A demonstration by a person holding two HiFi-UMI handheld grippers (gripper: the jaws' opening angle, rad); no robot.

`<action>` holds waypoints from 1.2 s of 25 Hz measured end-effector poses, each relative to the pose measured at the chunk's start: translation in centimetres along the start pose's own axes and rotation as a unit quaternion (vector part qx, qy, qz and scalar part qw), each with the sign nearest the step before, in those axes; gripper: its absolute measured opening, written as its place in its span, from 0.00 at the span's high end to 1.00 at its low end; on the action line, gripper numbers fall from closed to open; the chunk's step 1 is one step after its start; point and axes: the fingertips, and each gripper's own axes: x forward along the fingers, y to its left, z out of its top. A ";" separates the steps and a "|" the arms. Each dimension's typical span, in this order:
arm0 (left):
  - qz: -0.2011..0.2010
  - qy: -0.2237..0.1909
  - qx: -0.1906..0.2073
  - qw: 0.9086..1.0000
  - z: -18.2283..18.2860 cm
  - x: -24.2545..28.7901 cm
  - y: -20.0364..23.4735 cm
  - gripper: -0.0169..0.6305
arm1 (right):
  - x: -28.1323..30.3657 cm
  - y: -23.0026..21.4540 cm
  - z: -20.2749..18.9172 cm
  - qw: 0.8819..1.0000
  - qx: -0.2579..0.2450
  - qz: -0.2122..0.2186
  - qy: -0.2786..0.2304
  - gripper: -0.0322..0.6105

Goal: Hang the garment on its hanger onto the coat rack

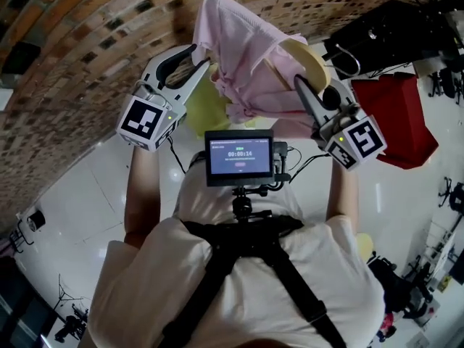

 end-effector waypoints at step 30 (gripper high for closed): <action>-0.144 0.037 0.065 0.987 9.3 35.5 -28.9 0.76 | -36.9 -25.0 -7.3 0.992 0.012 -0.125 0.014 0.94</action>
